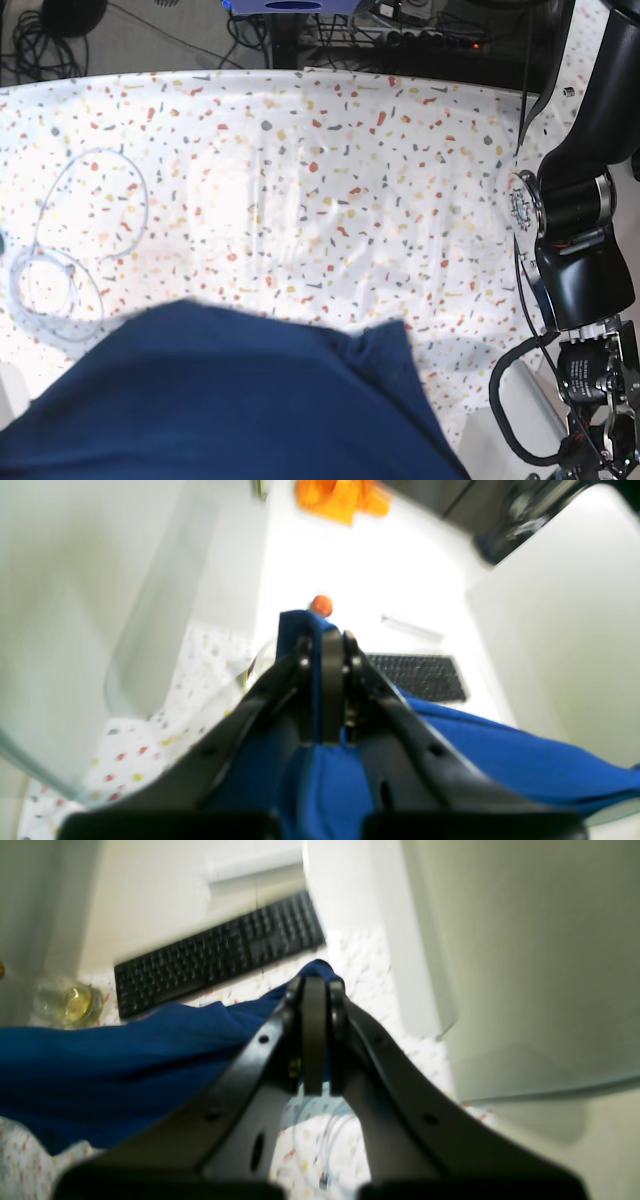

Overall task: Layout the t-shirt on the table in an organized manner, then fold the t-shirt properly
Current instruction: 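Lift the navy shirt edge with both grippers and fling it across the table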

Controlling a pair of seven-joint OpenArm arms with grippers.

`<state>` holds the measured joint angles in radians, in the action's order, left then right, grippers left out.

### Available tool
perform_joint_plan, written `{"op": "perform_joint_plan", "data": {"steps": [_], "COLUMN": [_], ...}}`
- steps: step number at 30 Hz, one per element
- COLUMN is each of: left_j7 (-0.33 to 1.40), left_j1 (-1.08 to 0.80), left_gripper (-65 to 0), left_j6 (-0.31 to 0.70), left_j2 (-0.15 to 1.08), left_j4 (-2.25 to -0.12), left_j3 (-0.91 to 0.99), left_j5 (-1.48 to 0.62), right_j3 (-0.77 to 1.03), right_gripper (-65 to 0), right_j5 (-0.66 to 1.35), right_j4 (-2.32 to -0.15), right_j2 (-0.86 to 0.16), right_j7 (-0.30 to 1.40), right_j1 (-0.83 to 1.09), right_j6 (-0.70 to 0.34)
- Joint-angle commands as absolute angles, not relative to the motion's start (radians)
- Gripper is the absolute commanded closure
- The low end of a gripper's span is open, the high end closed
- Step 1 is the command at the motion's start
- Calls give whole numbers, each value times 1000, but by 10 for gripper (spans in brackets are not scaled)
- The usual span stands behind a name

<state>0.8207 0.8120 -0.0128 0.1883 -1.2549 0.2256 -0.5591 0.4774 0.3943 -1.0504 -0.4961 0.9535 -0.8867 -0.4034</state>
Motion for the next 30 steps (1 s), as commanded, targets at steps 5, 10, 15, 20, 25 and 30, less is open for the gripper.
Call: {"op": "perform_joint_plan", "data": {"steps": [5, 10, 15, 20, 25, 30], "left_j7": [834, 872, 868, 789, 633, 588], "left_j1": [762, 512, 179, -88, -272, -360], "left_gripper": [0, 0, 0, 0, 0, 0], "left_j6": [-10, -10, -7, -5, 16, 76], "left_j2": [200, 213, 208, 208, 209, 209], "left_j4": [-1434, -1606, -1741, -1709, -1620, -1598], "left_j3": [229, 288, 395, 438, 437, 447], "left_j5": [-567, -568, -568, -567, -565, -562], "right_j3": [483, 493, 503, 567, 565, 568], "right_gripper": [0, 0, 0, 0, 0, 0], "right_j5": [403, 407, 403, 401, 401, 406], "right_j4": [-1204, -1446, -1549, -1449, -1331, -1308], "right_j2": [-536, -481, -387, -266, -229, -229], "right_j7": [1044, 1093, 1081, 931, 822, 785], "right_j1": [-878, -590, -260, -45, 73, 145], "right_j6": [-407, -407, -404, -407, -409, -409]}}
